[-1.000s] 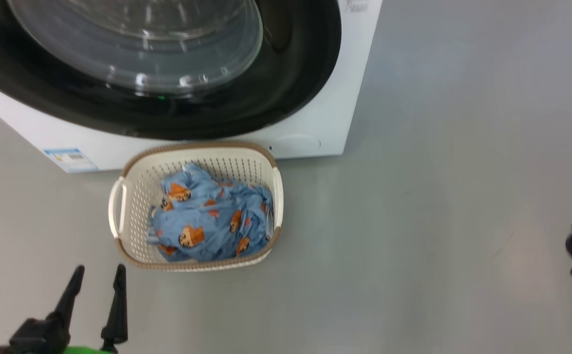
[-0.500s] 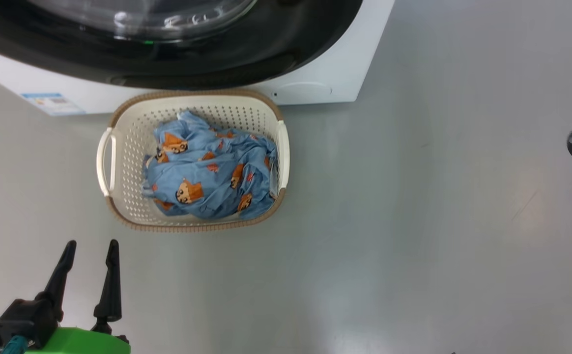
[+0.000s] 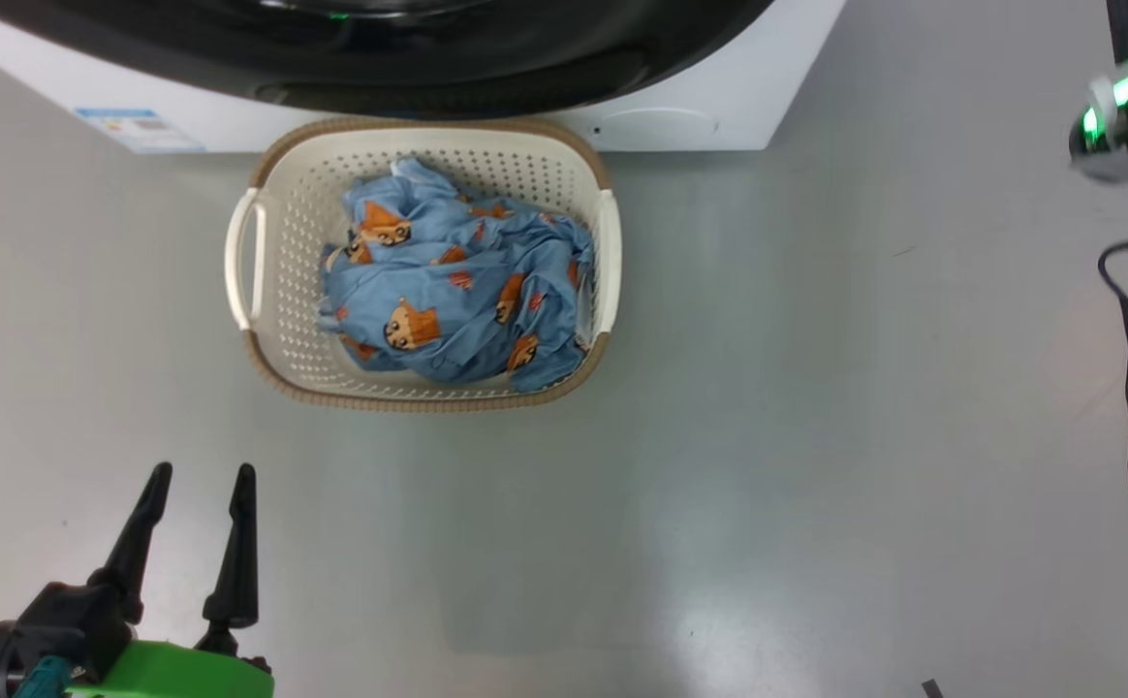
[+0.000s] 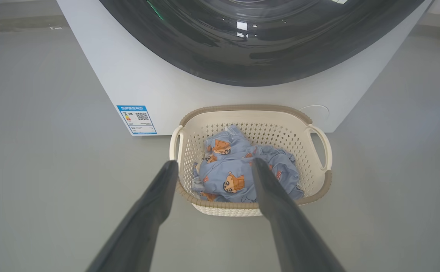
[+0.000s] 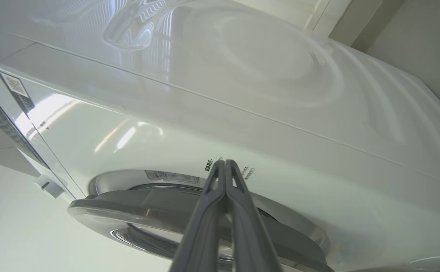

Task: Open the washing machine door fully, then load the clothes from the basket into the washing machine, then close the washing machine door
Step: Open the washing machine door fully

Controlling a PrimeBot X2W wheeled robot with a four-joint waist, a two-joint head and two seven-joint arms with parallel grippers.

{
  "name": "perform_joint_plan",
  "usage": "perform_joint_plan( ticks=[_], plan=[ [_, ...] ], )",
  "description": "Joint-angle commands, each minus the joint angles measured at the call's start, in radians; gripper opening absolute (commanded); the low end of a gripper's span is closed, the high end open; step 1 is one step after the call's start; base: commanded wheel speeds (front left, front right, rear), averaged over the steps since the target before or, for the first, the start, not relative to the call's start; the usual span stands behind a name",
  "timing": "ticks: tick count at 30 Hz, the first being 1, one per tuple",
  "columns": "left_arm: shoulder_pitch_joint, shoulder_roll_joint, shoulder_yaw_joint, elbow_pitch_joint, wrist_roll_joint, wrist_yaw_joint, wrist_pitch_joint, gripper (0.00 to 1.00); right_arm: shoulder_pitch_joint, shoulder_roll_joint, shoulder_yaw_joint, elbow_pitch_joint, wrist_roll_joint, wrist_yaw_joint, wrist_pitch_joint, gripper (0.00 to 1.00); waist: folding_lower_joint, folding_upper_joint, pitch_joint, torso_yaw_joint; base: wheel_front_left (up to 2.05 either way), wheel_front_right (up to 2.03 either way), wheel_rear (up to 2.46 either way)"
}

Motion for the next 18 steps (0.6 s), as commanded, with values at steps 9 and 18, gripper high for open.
perform_joint_plan(
  ticks=[9, 18],
  plan=[
    [0.014, 0.015, 0.005, -0.041, -0.034, 0.028, -0.006, 1.00, -0.119, -0.015, 0.084, -0.053, -0.004, -0.001, 0.038, 0.00, 0.0000, 0.0000, 0.063, 0.074, 0.00, 0.00, 0.00],
    [0.015, 0.015, -0.003, -0.049, -0.060, 0.045, -0.006, 1.00, -0.175, -0.028, 0.126, -0.061, 0.002, -0.001, 0.063, 0.00, 0.0000, 0.0000, 0.088, 0.117, 0.00, 0.00, 0.00]
  ],
)
